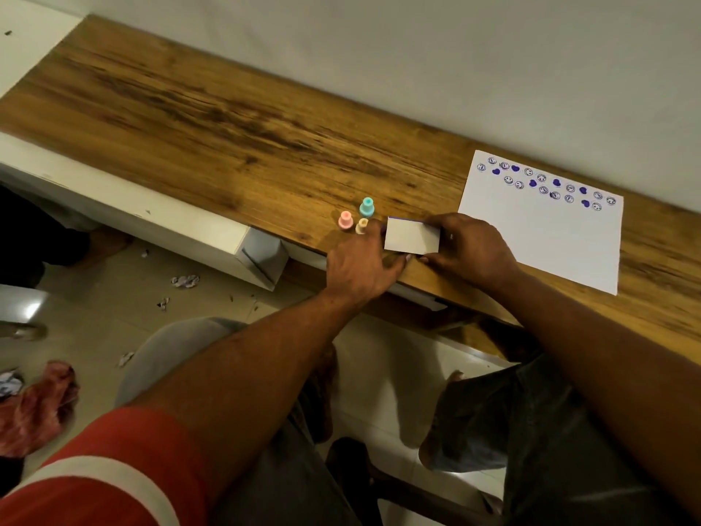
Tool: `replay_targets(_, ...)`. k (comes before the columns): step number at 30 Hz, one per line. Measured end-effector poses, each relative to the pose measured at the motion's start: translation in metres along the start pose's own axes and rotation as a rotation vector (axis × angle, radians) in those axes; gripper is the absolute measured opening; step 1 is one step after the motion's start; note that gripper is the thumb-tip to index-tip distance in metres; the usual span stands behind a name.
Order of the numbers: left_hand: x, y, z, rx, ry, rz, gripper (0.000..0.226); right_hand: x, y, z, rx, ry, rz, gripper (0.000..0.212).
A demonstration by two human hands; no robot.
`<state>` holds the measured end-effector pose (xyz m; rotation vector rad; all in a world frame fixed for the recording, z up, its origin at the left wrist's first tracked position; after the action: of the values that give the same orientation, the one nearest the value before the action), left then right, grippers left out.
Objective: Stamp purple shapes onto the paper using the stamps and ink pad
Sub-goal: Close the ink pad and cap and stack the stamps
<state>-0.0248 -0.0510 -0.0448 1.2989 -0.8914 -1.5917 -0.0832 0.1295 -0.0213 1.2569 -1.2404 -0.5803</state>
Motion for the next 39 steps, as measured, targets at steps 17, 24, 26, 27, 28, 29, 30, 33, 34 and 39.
replay_targets(17, -0.003, 0.003, -0.002, -0.061, -0.021, 0.046, 0.069, -0.008, 0.0, -0.003, -0.007, -0.056, 0.164, 0.064)
replay_targets(24, -0.003, 0.003, -0.002, -0.051, -0.023, 0.039, 0.069, 0.0, 0.003, -0.002, 0.033, -0.001, 0.101, 0.064)
replay_targets(26, -0.002, 0.0, -0.001, -0.026, -0.019, 0.032, 0.069, 0.003, 0.004, -0.002, 0.037, 0.015, 0.044, 0.066)
replay_targets(27, -0.002, 0.0, -0.001, -0.019, -0.019, 0.031, 0.069, 0.004, 0.004, -0.002, 0.034, 0.018, 0.008, 0.066)
replay_targets(28, -0.002, 0.0, -0.001, -0.015, -0.018, 0.031, 0.069, 0.005, 0.003, -0.002, 0.03, 0.02, -0.022, 0.066)
replay_targets(29, -0.001, 0.0, -0.001, -0.01, -0.016, 0.029, 0.069, 0.006, 0.003, -0.002, 0.031, 0.02, -0.037, 0.066)
replay_targets(30, -0.001, 0.0, -0.001, -0.007, -0.014, 0.026, 0.069, 0.006, 0.002, -0.001, 0.035, 0.018, -0.038, 0.066)
replay_targets(33, -0.002, 0.001, -0.001, -0.008, -0.01, 0.013, 0.069, 0.007, 0.0, 0.001, 0.059, 0.013, -0.049, 0.067)
replay_targets(34, -0.002, 0.002, -0.001, -0.011, -0.007, 0.011, 0.069, 0.007, 0.0, 0.003, 0.065, 0.007, -0.06, 0.067)
replay_targets(39, -0.003, 0.002, 0.0, -0.011, -0.001, 0.004, 0.071, 0.008, 0.0, 0.002, 0.038, -0.016, -0.07, 0.068)
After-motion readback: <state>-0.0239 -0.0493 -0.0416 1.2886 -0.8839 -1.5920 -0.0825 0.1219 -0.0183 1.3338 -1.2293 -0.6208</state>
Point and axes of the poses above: each hand's wrist, its own z-axis towards the middle knuckle, its own y-axis out of the back of the hand, x = y × z, the point moved 9 cm from there along z, towards the middle knuckle, and after that the axes turned 10 degrees about -y, right-handed, at the moved point
